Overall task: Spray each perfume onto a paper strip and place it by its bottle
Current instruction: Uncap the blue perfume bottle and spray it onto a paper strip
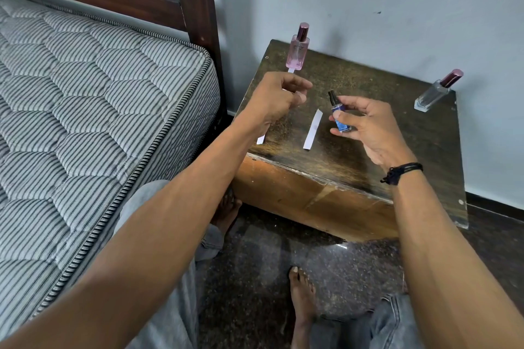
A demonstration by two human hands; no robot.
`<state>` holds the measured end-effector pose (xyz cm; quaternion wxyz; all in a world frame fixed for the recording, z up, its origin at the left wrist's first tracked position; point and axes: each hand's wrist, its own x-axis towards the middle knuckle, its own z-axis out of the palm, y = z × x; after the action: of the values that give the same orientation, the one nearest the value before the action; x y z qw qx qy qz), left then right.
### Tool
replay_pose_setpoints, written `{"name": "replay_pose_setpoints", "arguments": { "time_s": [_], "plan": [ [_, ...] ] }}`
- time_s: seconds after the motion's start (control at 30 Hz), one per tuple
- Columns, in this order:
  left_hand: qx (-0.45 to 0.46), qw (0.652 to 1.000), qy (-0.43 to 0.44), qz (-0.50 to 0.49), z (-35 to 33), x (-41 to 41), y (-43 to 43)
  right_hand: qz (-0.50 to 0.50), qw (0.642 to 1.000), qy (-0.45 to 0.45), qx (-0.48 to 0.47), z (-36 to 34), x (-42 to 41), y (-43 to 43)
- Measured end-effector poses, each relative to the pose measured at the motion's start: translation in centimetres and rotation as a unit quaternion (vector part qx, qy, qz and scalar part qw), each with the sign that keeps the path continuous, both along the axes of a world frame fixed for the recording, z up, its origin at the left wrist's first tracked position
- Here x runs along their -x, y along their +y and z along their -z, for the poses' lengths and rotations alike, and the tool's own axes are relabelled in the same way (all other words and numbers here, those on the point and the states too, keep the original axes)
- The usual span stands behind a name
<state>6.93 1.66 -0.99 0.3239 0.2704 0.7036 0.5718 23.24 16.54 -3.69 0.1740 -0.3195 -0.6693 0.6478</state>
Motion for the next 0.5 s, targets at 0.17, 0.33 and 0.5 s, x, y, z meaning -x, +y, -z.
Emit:
{"name": "replay_pose_setpoints", "arguments": {
  "time_s": [0.17, 0.33, 0.5],
  "plan": [
    [-0.044, 0.997, -0.024, -0.056, 0.6, -0.4, 0.4, -0.006, 1.0, -0.004, -0.018, -0.3, 0.1, -0.2],
    [-0.066, 0.995, 0.017, -0.072, 0.7, -1.2, 0.8, -0.04, 0.998, -0.008, -0.053, -0.7, 0.2, -0.8],
    [-0.052, 0.995, 0.064, -0.055, 0.8, -1.6, 0.9, -0.078, 0.995, -0.015, -0.068, -0.9, 0.3, -1.3]
  ]
}}
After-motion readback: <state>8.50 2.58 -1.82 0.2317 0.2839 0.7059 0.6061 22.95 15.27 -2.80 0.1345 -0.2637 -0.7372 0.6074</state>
